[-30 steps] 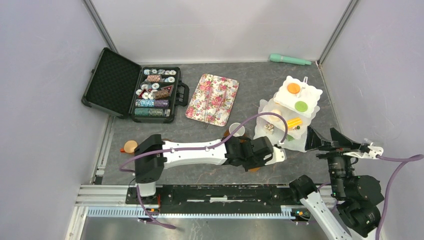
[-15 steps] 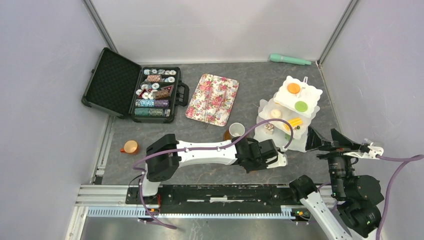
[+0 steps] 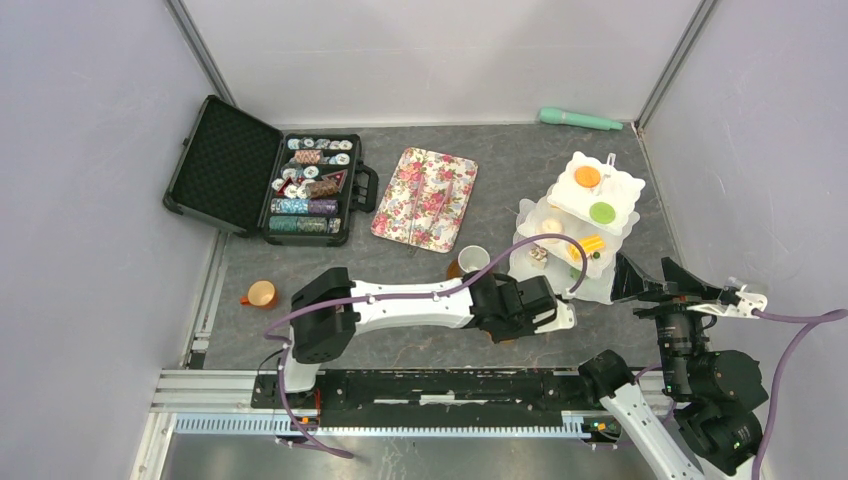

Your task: Serve the afternoon tea

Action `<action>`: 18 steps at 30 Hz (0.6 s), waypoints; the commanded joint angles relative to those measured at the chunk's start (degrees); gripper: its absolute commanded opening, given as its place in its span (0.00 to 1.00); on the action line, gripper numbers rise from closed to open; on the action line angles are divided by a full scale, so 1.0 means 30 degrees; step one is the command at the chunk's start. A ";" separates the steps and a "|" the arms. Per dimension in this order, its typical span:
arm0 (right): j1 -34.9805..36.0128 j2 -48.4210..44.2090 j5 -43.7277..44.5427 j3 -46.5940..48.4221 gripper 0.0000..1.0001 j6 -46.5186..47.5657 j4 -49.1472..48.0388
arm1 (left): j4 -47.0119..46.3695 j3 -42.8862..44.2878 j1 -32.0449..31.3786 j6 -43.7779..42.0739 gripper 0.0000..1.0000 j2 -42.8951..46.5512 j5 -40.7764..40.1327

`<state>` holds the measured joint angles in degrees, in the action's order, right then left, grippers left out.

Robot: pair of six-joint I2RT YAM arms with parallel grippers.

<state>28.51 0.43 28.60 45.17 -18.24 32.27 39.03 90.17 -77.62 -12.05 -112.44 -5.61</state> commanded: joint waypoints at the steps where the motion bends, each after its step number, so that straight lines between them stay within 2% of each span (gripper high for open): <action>1: 0.0135 -0.2749 0.0235 0.0120 0.98 -0.0215 0.0053 | -0.0432 0.0800 0.0122 0.0368 0.42 0.2057 -0.0467; 6: 0.0136 -0.2823 0.0273 0.0005 0.98 -0.0171 -0.0005 | -0.1392 -0.0118 0.0180 0.0877 0.45 0.5116 0.0327; 9: 0.0120 -0.2921 0.0326 -0.0164 0.98 -0.0158 -0.0078 | -0.3175 -0.2365 0.0611 0.1490 0.47 0.7905 0.0352; 12: 0.0135 -0.3012 0.0282 -0.0419 0.98 -0.0181 -0.0231 | -0.5114 -0.5213 0.1910 0.2933 0.51 1.1234 -0.0315; 15: 0.0131 -0.3013 0.0192 -0.0624 0.98 -0.0215 -0.0340 | -0.6149 -0.7674 0.3621 0.5131 0.55 1.4080 -0.3169; 18: 0.0135 -0.3013 0.0049 -0.0837 0.98 -0.0232 -0.0468 | -0.5014 -0.9421 0.5972 0.8353 0.54 1.5962 -0.8345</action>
<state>28.51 0.43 28.58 43.51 -18.28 32.23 24.47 68.10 -66.83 -1.85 -69.43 -12.27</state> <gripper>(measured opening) 0.980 0.553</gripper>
